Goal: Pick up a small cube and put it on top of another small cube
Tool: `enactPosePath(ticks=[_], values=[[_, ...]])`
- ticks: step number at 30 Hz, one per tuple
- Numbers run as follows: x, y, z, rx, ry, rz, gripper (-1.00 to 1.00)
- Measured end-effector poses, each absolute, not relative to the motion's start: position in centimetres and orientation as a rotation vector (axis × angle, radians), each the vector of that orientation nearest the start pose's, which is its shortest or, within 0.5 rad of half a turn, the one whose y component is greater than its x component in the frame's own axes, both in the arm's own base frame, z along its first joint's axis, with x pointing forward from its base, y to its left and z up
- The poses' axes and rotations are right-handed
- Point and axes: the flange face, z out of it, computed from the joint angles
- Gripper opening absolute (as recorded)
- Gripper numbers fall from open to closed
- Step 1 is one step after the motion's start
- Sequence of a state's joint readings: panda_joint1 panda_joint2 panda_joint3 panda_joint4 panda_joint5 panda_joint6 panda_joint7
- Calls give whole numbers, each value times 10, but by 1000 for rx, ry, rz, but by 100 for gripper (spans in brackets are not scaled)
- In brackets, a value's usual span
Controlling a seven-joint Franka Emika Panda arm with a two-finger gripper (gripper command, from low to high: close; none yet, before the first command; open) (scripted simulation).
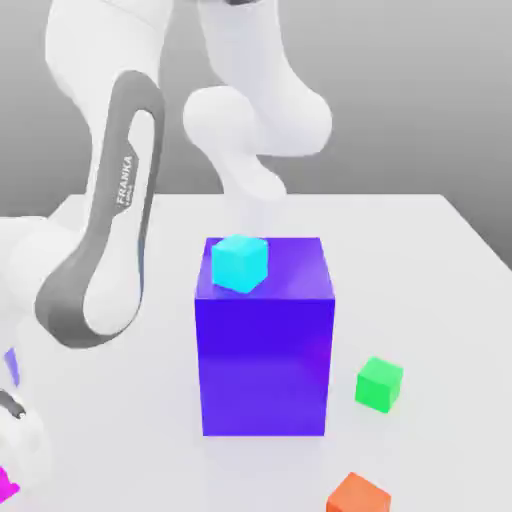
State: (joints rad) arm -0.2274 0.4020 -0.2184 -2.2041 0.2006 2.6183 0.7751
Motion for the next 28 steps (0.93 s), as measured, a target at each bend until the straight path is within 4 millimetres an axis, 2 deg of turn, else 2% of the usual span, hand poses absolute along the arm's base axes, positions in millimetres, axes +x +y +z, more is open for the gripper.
enactPosePath(ticks=[4, 8, 10, 11, 12, 14, 15, 17, 18, 19, 25, 26, 28], values=[[508, -145, 220, -2622, 1634, -29, -100], [490, -45, 233, -2810, 1243, -16, -100], [472, 6, 240, -2896, 1018, -14, -100], [460, 39, 243, -2943, 872, -13, -100], [444, 78, 246, -2991, 694, -12, -100], [400, 143, 251, -3059, 333, -16, -100], [377, 162, 254, -3079, 174, -22, -100], [335, 185, 256, -3102, -94, -36, -100], [319, 183, 250, -3119, -140, -18, -100], [312, 182, 243, -3128, -163, -9, -100], [306, 180, 189, -3138, -184, -1, -100], [305, 180, 182, -3138, -182, 0, 100], [305, 180, 182, -3138, -182, 0, 100]])
